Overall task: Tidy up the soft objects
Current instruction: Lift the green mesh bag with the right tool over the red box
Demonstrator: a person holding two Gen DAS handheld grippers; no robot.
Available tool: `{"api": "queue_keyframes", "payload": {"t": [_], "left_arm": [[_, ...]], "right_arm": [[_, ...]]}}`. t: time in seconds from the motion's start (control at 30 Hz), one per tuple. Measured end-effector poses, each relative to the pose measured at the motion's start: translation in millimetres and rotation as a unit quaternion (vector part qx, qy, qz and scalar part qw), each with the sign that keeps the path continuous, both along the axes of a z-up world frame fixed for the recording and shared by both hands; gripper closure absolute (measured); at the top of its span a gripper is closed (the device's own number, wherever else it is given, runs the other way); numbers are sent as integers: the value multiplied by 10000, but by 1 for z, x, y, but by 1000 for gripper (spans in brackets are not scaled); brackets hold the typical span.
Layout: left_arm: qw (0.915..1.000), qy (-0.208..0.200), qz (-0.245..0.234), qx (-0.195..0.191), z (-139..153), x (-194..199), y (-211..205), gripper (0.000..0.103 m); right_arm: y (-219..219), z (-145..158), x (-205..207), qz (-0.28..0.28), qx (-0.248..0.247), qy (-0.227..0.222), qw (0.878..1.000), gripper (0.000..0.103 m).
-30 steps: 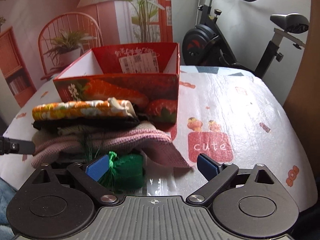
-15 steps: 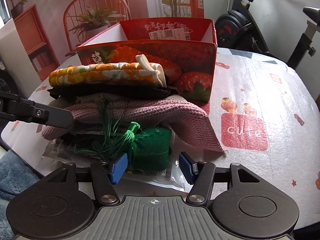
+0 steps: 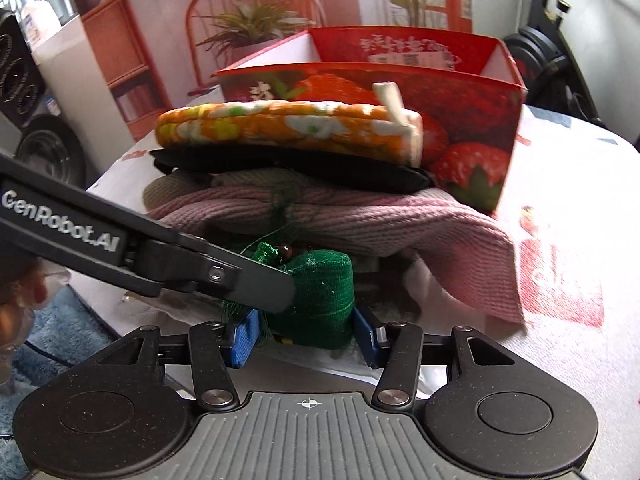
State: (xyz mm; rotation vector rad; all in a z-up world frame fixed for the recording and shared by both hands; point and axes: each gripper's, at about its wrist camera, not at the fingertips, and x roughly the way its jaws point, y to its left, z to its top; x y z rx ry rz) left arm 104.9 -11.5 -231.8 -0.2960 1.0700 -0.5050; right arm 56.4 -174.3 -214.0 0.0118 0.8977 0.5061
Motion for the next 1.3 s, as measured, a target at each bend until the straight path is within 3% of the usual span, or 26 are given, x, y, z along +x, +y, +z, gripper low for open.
{"api": "queue_keyframes", "payload": {"t": [0.33,0.8,0.93,1.07,1.3], "left_arm": [[9955,371,562,-665,-28,9,20,60],[9936,349,698,-822,-45,15,15,59],[9961,155,539,-684,-35,10,15,59],[9943,15,561,-904,-24,8,21,59],[9920,-689,341,-1005,23,4,19,59]], "right_arm": [[6,-2,-2,90,-21,-1,10000,57],[2,-1,-5,-1,50,-53,10000,61],[2,4,-7,-27,49,-121,9999,61],[-1,19,-12,-52,144,-360,9992,61],[-10,60,-17,-142,361,-851,9956,61]]}}
